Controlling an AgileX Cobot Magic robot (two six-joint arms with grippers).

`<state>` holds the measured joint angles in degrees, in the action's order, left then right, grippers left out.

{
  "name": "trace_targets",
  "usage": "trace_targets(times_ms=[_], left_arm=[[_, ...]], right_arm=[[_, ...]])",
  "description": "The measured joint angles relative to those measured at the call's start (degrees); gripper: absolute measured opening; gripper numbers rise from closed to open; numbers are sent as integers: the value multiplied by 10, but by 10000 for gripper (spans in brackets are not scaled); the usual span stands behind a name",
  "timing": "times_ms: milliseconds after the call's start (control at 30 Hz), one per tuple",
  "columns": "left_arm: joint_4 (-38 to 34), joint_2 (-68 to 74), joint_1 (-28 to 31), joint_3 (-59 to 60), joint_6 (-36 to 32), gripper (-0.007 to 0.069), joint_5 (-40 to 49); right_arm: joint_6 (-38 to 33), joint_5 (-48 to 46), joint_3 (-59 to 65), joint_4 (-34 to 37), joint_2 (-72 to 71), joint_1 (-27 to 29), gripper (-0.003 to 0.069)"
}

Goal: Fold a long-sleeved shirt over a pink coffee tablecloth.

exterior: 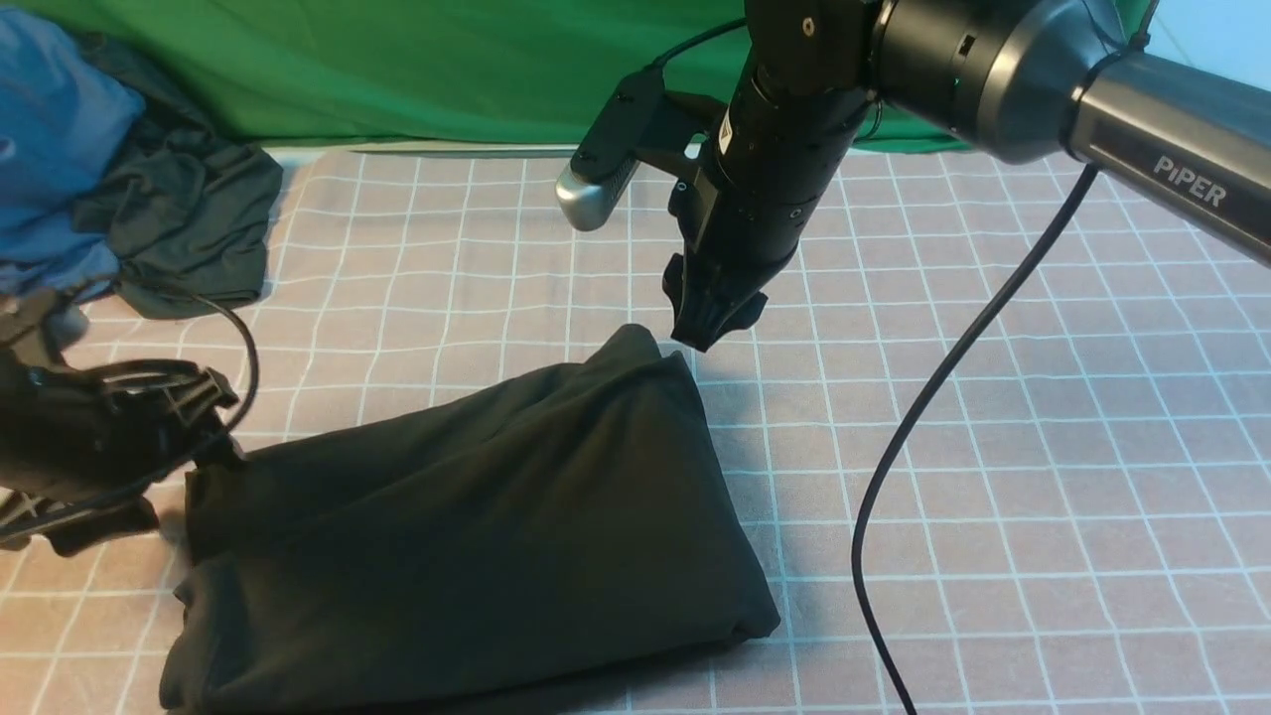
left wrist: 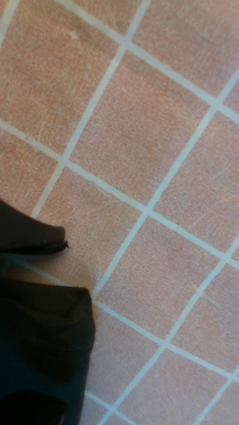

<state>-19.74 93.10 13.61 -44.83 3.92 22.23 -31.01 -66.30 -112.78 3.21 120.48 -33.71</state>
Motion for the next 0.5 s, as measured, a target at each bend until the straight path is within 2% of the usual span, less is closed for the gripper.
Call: trace_targets(times_ms=[133, 200, 300, 333, 367, 433, 500], left_arm=[[5, 12, -2, -4, -17, 554, -4], [8, 14, -2, -4, -39, 482, -2], [9, 17, -2, -4, -49, 322, -2], [9, 17, -2, -4, -49, 309, -2], [8, 18, -2, -4, -59, 213, -1], [8, 20, -3, -6, -72, 90, 4], [8, 22, -3, -20, -76, 41, 17]], right_arm=[[0, 0, 0, 1, 0, 0, 376], [0, 1, 0, 1, 0, 1, 376], [0, 5, 0, 1, 0, 1, 376], [0, 5, 0, 1, 0, 1, 376], [0, 6, 0, 1, 0, 2, 376], [0, 7, 0, 0, 0, 2, 376], [0, 9, 0, 1, 0, 2, 376]])
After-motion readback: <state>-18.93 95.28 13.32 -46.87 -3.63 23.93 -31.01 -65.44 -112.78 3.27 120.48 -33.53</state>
